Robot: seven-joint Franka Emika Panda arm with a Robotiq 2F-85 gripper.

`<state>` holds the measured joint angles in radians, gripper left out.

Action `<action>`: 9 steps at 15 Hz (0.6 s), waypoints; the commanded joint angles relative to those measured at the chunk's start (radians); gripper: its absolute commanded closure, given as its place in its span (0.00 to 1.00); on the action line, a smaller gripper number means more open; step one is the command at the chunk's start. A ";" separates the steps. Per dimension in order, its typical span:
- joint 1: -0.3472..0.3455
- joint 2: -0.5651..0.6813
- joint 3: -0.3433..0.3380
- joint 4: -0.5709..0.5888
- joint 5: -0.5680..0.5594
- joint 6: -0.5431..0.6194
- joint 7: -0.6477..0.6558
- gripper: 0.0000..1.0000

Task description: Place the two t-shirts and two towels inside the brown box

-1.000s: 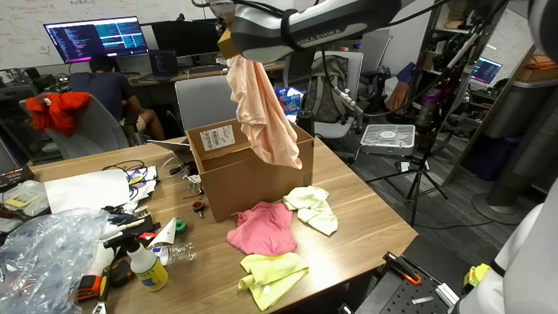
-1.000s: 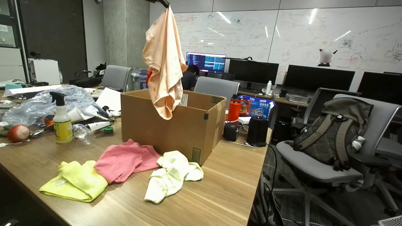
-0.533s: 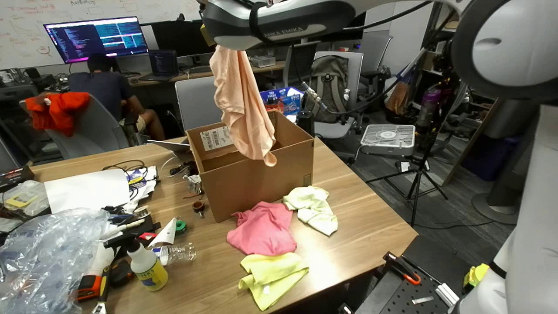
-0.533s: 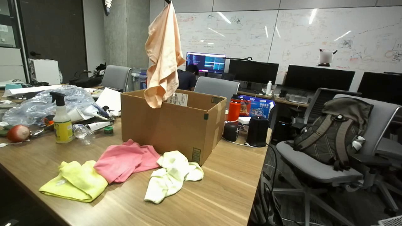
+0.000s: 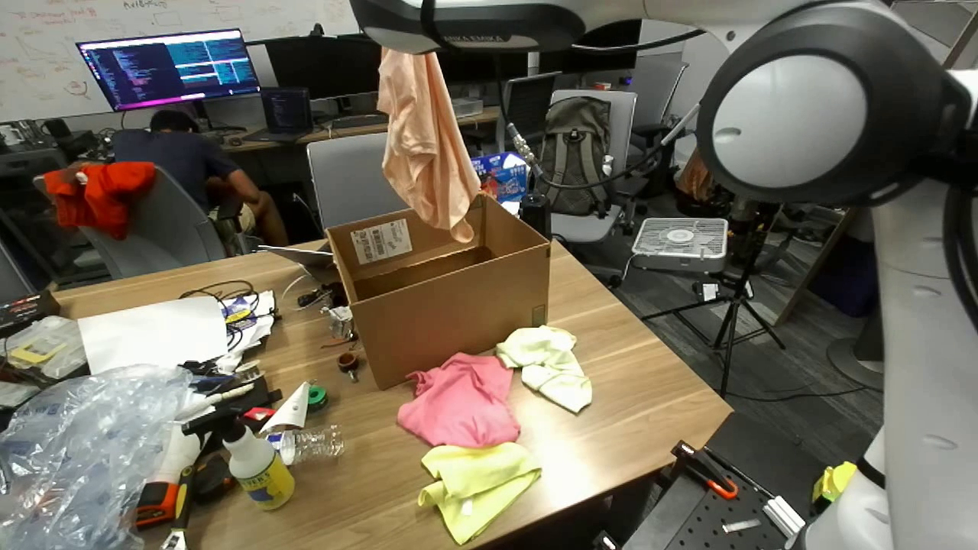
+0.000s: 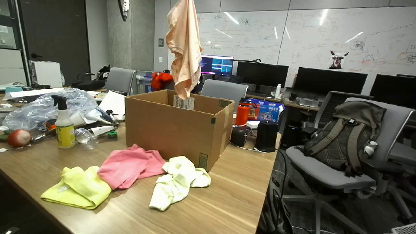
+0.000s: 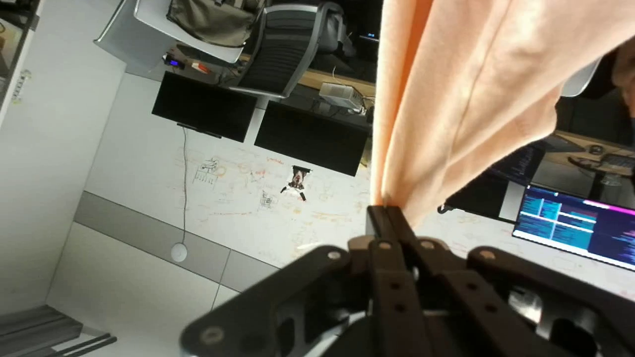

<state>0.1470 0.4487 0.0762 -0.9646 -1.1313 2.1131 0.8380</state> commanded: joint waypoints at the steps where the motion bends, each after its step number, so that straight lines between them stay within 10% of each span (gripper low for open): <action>1: 0.021 0.123 -0.058 0.199 0.048 -0.020 -0.101 1.00; 3: 0.017 0.162 -0.074 0.247 0.101 -0.047 -0.162 1.00; 4: 0.002 0.168 -0.046 0.243 0.084 -0.069 -0.168 0.74; 9: 0.006 0.192 -0.039 0.270 0.102 -0.169 -0.226 0.42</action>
<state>0.1475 0.6052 0.0302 -0.7786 -1.0535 2.0063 0.6779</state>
